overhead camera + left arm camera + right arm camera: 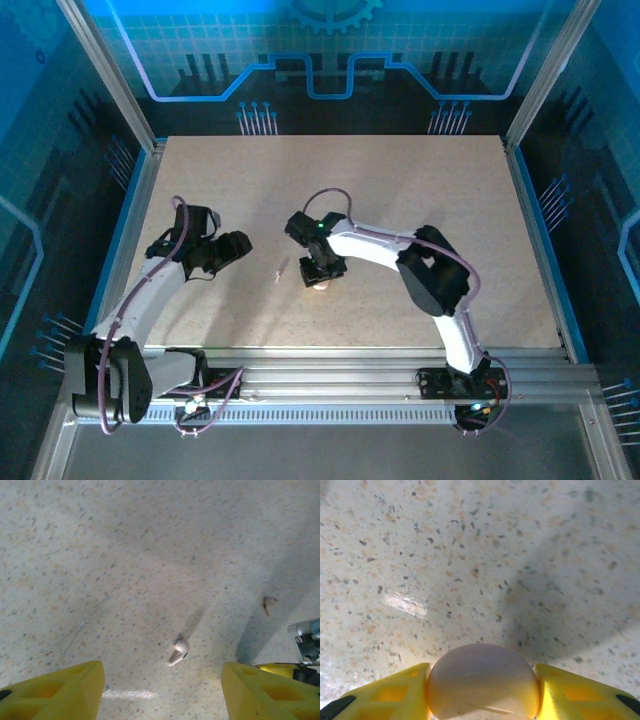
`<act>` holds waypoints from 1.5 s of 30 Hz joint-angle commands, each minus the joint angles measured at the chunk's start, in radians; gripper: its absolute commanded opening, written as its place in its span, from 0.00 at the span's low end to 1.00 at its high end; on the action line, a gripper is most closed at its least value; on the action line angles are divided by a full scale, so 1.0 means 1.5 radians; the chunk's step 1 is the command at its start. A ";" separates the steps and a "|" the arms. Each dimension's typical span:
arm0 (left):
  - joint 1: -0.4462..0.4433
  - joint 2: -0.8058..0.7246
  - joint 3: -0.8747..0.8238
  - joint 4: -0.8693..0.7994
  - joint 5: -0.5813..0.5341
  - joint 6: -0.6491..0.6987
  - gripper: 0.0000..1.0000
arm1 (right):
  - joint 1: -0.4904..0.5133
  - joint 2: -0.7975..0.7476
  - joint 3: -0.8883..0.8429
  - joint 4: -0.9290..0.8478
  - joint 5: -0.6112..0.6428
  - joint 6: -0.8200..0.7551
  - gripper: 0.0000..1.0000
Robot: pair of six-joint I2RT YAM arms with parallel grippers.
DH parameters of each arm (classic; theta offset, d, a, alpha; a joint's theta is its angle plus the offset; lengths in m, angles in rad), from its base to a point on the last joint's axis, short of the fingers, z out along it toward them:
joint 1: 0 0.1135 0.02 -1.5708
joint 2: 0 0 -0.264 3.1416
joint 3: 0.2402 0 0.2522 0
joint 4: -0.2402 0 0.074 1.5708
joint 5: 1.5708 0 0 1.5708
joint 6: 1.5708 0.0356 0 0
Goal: Insert the wireless bluetooth earbuds into the charging case
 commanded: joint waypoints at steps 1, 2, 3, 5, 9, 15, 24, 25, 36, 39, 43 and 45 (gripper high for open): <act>-0.025 -0.044 -0.024 0.054 0.024 0.035 0.64 | -0.017 -0.086 -0.073 0.134 0.001 0.056 0.45; -0.036 -0.058 -0.032 0.071 0.020 0.042 0.64 | -0.021 -0.107 -0.101 0.159 -0.001 0.064 0.45; -0.047 -0.073 -0.042 0.092 0.017 0.046 0.63 | -0.025 -0.130 -0.124 0.182 -0.002 0.070 0.45; -0.070 -0.099 -0.064 0.142 0.012 0.051 0.61 | -0.032 -0.172 -0.168 0.220 -0.001 0.083 0.45; -0.127 -0.138 -0.103 0.249 -0.015 0.063 0.60 | -0.052 -0.256 -0.249 0.281 0.009 0.104 0.46; -0.218 -0.144 -0.142 0.383 -0.026 0.126 0.58 | -0.083 -0.382 -0.370 0.395 -0.002 0.139 0.46; -0.306 -0.137 -0.223 0.622 -0.005 0.245 0.56 | -0.108 -0.484 -0.473 0.527 -0.027 0.170 0.46; -0.313 -0.133 -0.227 0.644 0.005 0.256 0.56 | -0.108 -0.490 -0.482 0.541 -0.031 0.173 0.46; -0.400 -0.048 -0.264 0.793 0.011 0.372 0.56 | -0.114 -0.525 -0.505 0.643 -0.082 0.195 0.47; -0.421 -0.014 -0.257 0.825 -0.036 0.390 0.56 | -0.114 -0.522 -0.490 0.652 -0.109 0.200 0.47; -0.432 0.013 -0.252 0.864 -0.068 0.405 0.56 | -0.114 -0.524 -0.483 0.670 -0.129 0.208 0.47; -0.434 0.020 -0.252 0.887 -0.081 0.402 0.56 | -0.114 -0.526 -0.485 0.683 -0.141 0.208 0.47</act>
